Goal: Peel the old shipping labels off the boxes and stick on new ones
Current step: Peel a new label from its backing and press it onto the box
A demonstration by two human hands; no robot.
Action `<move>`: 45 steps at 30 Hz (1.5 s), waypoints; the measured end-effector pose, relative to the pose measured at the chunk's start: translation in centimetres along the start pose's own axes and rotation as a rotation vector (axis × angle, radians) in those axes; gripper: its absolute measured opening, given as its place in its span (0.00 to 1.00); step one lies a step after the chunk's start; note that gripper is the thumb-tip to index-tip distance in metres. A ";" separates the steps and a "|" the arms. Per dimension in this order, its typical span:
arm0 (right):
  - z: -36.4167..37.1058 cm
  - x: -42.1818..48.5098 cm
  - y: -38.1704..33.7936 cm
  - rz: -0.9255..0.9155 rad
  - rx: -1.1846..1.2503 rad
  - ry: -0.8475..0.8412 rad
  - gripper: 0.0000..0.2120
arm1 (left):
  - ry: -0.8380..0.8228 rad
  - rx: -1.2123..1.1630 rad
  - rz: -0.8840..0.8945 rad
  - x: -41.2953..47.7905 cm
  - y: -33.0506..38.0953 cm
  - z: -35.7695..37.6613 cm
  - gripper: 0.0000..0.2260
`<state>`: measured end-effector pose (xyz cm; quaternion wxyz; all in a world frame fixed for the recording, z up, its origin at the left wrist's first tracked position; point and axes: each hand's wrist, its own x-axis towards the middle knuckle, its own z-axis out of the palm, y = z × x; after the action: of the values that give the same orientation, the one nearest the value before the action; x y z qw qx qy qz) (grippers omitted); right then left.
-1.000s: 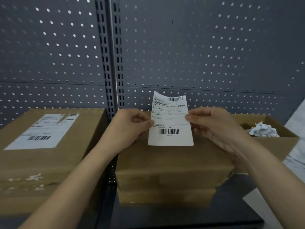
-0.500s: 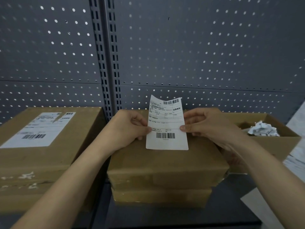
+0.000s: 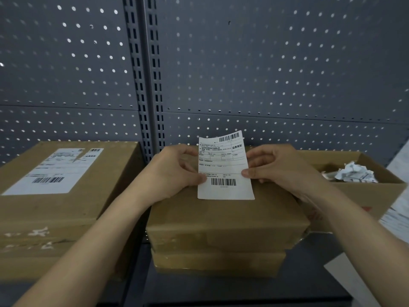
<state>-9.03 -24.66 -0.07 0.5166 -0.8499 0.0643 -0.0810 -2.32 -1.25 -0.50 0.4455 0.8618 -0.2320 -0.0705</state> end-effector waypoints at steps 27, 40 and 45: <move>0.7 -0.5 0.2 -0.080 -0.226 0.025 0.19 | 0.035 0.079 0.093 0.0 -0.9 0.8 0.30; 1.4 -1.2 -0.2 -0.120 -0.354 0.080 0.19 | 0.066 0.159 0.125 -0.2 -1.0 0.8 0.29; 1.5 -1.3 -0.3 -0.123 -0.523 0.138 0.30 | 0.051 0.203 0.144 -0.4 -0.6 0.8 0.28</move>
<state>-9.98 -23.01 -0.59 0.2680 -0.9492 0.0665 -0.1507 -2.70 -1.37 -1.50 0.3655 0.8851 -0.2879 0.0075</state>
